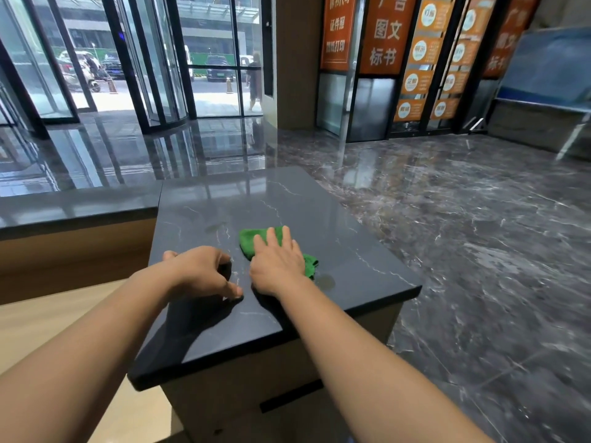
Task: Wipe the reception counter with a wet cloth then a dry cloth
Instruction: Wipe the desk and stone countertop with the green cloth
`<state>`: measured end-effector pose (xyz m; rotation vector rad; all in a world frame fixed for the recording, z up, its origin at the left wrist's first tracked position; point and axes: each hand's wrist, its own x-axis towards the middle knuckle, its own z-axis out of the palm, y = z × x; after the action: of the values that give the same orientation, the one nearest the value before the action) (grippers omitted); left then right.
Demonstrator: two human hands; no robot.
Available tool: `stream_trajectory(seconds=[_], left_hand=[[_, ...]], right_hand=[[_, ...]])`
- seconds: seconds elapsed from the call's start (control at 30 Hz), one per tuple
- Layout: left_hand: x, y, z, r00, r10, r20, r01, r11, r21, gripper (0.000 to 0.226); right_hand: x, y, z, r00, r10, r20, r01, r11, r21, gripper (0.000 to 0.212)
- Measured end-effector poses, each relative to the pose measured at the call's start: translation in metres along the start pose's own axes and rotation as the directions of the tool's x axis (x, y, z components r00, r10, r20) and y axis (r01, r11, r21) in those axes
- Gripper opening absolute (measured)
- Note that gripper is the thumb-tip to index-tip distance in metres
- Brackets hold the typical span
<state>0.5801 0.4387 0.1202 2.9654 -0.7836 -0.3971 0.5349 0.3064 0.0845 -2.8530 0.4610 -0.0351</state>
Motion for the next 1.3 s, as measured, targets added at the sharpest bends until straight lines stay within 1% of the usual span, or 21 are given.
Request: stream_trajectory(seconds=[0.07, 0.1, 0.2, 0.3, 0.4, 0.7, 0.77, 0.87, 0.97, 1.03, 1.1, 1.2, 1.3], left_hand=[[-0.004, 0.001, 0.001, 1.0, -0.011, 0.029, 0.011, 1.0, 0.008, 0.075], [-0.005, 0.002, 0.001, 0.999, -0.01, 0.032, 0.01, 1.0, 0.006, 0.075], [-0.009, 0.0, 0.005, 1.0, -0.011, 0.018, 0.012, 1.0, -0.018, 0.079], [-0.012, -0.003, 0.01, 1.0, -0.003, 0.013, 0.004, 0.999, -0.043, 0.084], [-0.015, -0.003, 0.013, 1.0, 0.007, 0.019, -0.006, 0.998, -0.06, 0.082], [-0.019, 0.001, 0.017, 0.999, 0.034, 0.022, -0.033, 0.998, -0.047, 0.074], [-0.018, 0.001, 0.016, 0.999, 0.042, 0.027, -0.041, 0.998, -0.038, 0.073], [-0.017, 0.002, 0.015, 0.998, 0.046, 0.041, -0.045, 0.999, -0.015, 0.072], [-0.017, 0.004, 0.012, 0.998, 0.039, 0.045, -0.039, 0.999, -0.003, 0.07], [-0.018, 0.006, 0.011, 0.999, 0.03, 0.038, -0.031, 0.999, 0.022, 0.069], [-0.018, 0.009, 0.01, 0.999, 0.021, 0.029, -0.022, 0.998, 0.054, 0.067], [-0.018, 0.011, 0.01, 1.0, 0.014, 0.016, -0.015, 0.995, 0.1, 0.061], [-0.016, 0.009, 0.01, 1.0, 0.008, 0.018, -0.01, 0.994, 0.105, 0.059]], right_hand=[[0.001, 0.022, -0.004, 1.0, -0.028, -0.013, 0.028, 1.0, -0.006, 0.057], [0.002, 0.036, -0.007, 1.0, -0.016, -0.025, 0.016, 1.0, -0.002, 0.056], [0.001, 0.085, -0.018, 0.993, 0.085, -0.076, -0.087, 0.996, -0.014, 0.054], [-0.005, 0.131, -0.03, 0.975, 0.204, -0.083, -0.207, 0.978, -0.023, 0.055], [-0.008, 0.156, -0.036, 0.959, 0.264, -0.106, -0.269, 0.963, -0.032, 0.055], [-0.016, 0.148, -0.043, 0.94, 0.334, -0.069, -0.334, 0.943, 0.004, 0.057], [-0.019, 0.134, -0.042, 0.923, 0.383, -0.039, -0.382, 0.924, 0.034, 0.06], [-0.024, 0.094, -0.033, 0.899, 0.437, -0.022, -0.435, 0.898, 0.071, 0.063], [-0.029, 0.049, -0.02, 0.922, 0.387, -0.001, -0.384, 0.916, 0.12, 0.064], [-0.036, 0.021, -0.011, 0.951, 0.31, 0.005, -0.307, 0.942, 0.135, 0.065], [-0.042, 0.004, -0.002, 0.975, 0.223, -0.023, -0.219, 0.969, 0.116, 0.065], [-0.046, 0.01, 0.004, 0.992, 0.109, -0.066, -0.104, 0.991, 0.082, 0.06], [-0.045, 0.039, -0.001, 0.997, 0.026, -0.073, -0.021, 0.997, 0.068, 0.053]])
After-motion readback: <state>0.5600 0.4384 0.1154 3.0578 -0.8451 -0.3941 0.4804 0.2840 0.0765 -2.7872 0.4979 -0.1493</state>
